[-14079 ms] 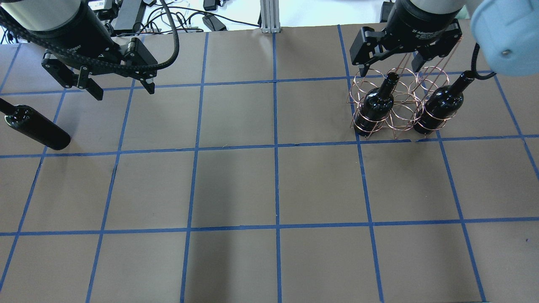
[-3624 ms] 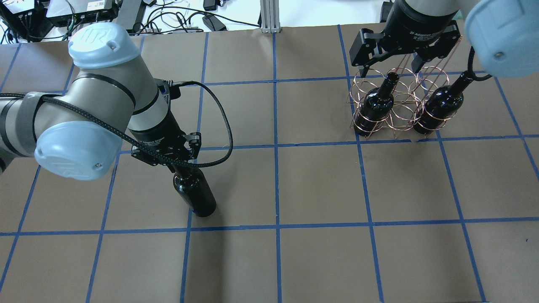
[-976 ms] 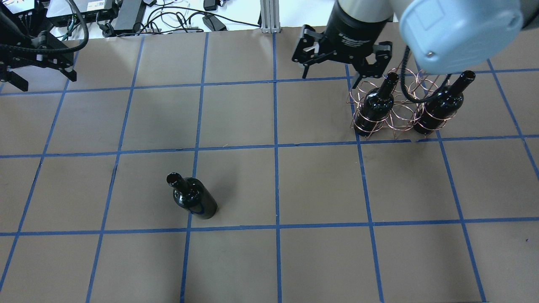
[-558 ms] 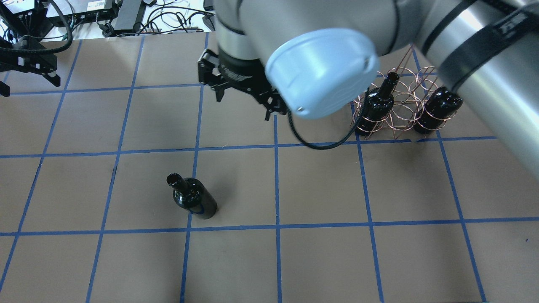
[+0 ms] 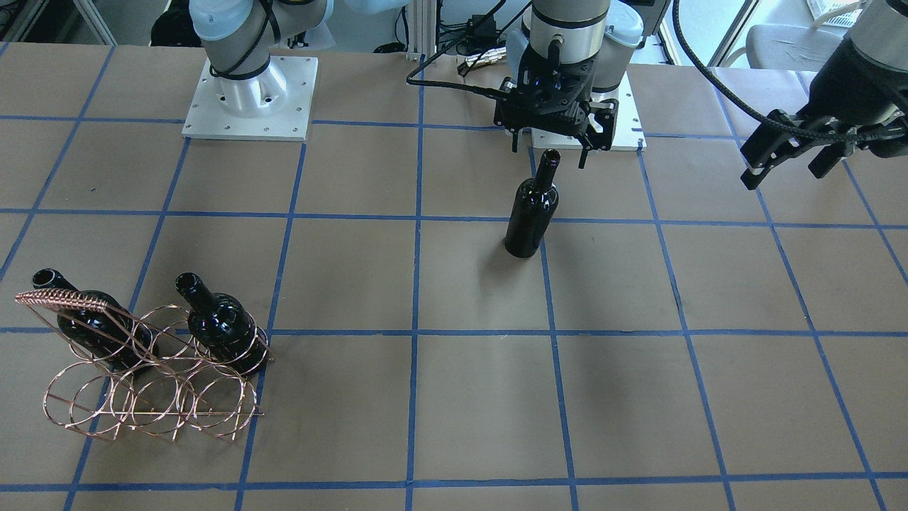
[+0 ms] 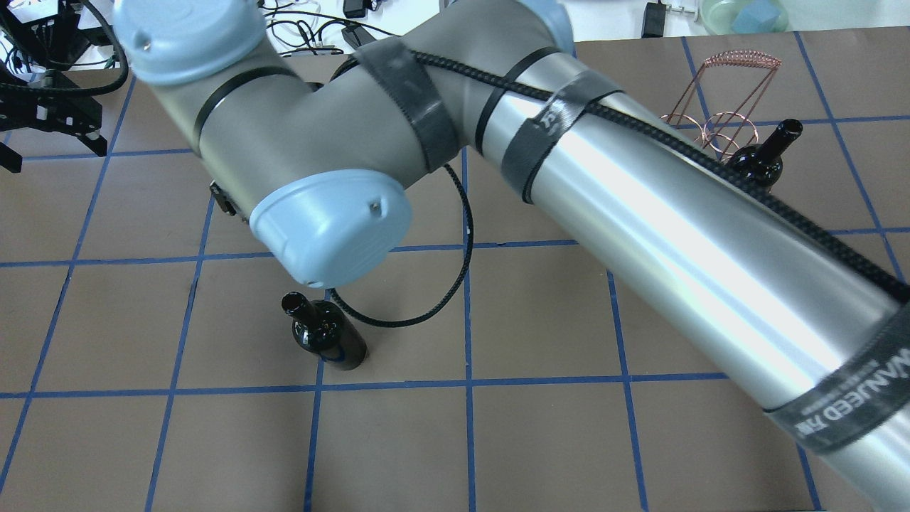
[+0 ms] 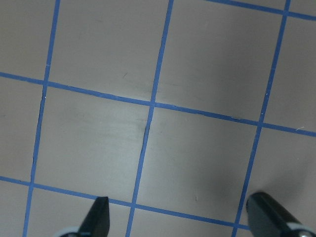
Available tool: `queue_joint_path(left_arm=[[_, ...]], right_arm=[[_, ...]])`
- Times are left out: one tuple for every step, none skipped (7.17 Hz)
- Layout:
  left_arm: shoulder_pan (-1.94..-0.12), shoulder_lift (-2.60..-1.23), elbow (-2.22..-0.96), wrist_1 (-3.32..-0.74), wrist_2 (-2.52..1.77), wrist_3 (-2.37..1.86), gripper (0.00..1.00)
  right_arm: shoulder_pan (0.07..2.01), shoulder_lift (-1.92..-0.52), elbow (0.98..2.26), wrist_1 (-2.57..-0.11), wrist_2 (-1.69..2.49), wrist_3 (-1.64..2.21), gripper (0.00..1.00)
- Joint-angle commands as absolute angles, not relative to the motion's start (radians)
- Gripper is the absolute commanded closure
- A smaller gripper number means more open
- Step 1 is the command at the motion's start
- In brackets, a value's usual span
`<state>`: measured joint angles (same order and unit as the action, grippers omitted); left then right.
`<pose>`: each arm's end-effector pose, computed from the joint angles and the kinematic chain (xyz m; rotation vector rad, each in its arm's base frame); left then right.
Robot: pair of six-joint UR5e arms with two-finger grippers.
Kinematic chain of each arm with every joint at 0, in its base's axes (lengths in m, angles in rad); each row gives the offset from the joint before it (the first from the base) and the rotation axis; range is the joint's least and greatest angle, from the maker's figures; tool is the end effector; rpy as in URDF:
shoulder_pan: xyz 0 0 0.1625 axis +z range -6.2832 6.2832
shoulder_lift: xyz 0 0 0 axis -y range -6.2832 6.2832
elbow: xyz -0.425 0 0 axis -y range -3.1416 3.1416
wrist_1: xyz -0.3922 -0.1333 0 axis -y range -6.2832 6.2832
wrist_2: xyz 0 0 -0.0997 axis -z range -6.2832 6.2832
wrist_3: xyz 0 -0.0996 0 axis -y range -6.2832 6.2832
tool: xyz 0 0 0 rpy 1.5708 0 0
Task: Place wine into wine basket
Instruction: 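Reach the right gripper across to the upright bottle and grasp its neck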
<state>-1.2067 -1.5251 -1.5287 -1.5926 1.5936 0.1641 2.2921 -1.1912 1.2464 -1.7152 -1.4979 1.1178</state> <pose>0.0475 -0.4927 0.5287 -0.3107 3.0855 -0.0896 0.5396 -0.4007 0.4455 0.5912 2.9682 0.0059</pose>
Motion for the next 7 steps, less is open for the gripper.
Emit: queue_joint_path(left_arm=[[-1.206,-1.526,-1.531,-1.592,1.595,0.164,0.00],[-1.206,-1.526,-1.531,-1.592,1.595,0.164,0.00],[-1.207,-1.528,-1.531,-1.592,1.592,0.164,0.00],[-1.207,-1.528,-1.531,-1.592,1.592,0.164,0.00],[-1.207,-1.529,-1.531,-1.591,1.589,0.164,0.00],[-1.207,-1.529,-1.531,-1.591,1.588,0.164,0.00],[-1.207,-1.529,-1.532,-1.592,1.585,0.164,0.00]], right_arm=[[2.339,-1.149,1.246,-1.713,-1.500,1.112,0.04],[2.342,-1.141,1.271,-1.704,-1.502,1.091,0.07],[2.344,-1.144,1.296,-1.706,-1.512,1.089,0.08],[2.345,-1.138,1.319,-1.706,-1.526,1.091,0.13],[2.344,-1.140,1.327,-1.710,-1.520,1.089,0.15],[2.344,-1.138,1.327,-1.718,-1.520,1.091,0.18],[2.344,-1.140,1.327,-1.727,-1.522,1.091,0.22]])
